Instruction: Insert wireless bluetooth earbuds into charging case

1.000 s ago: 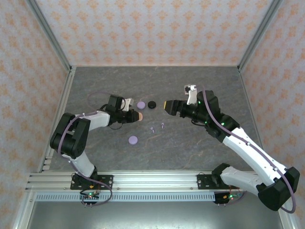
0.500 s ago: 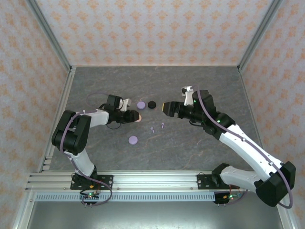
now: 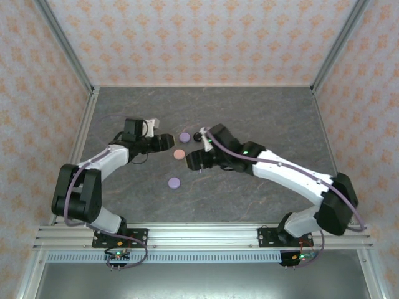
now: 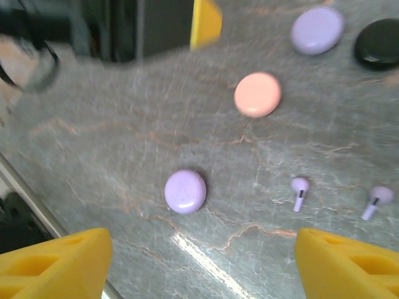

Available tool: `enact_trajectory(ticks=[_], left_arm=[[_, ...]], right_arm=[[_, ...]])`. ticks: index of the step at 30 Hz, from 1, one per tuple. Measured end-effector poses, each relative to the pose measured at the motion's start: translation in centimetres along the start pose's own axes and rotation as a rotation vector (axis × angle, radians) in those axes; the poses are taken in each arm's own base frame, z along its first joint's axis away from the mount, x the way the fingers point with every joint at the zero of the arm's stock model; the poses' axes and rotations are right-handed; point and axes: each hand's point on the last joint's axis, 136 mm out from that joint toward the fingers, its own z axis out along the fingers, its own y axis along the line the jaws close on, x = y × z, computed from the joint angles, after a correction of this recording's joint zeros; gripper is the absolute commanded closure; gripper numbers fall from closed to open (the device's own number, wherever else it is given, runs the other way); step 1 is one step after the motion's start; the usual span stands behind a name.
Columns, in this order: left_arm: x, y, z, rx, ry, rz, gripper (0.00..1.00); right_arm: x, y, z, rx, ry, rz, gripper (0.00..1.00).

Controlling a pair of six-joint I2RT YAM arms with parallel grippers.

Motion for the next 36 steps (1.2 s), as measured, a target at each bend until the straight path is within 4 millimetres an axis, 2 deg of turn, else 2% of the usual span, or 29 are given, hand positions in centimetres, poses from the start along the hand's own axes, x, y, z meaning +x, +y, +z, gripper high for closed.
enact_trajectory(ticks=[3, 6, 10, 13, 18, 24, 36], left_arm=[[-1.3, 1.3, -2.2, -0.019, -0.077, -0.059, 0.27], [-1.7, 3.8, -4.1, -0.055, -0.137, -0.154, 0.26], [-1.4, 6.7, -5.8, -0.100, -0.185, -0.261, 0.24], [-1.1, 7.5, -6.4, -0.112, -0.204, -0.300, 0.23], [-1.0, 7.7, -6.6, -0.115, -0.214, -0.319, 0.23], [-1.0, 7.6, -6.6, -0.113, -0.214, -0.327, 0.23], [-1.0, 7.6, -6.6, -0.113, -0.214, -0.327, 0.23]], right_arm=[[1.3, 1.8, 3.1, 0.036, 0.091, -0.106, 0.25], [2.0, 3.0, 6.0, 0.079, 0.163, -0.213, 0.26], [2.8, 3.5, 9.1, 0.137, 0.243, -0.316, 0.27], [4.0, 3.2, 11.2, 0.170, 0.309, -0.373, 0.27], [5.7, 2.3, 13.7, 0.216, 0.411, -0.433, 0.28], [6.9, 1.4, 14.7, 0.245, 0.487, -0.464, 0.30], [7.6, 1.5, 15.5, 0.227, 0.524, -0.467, 0.35]])
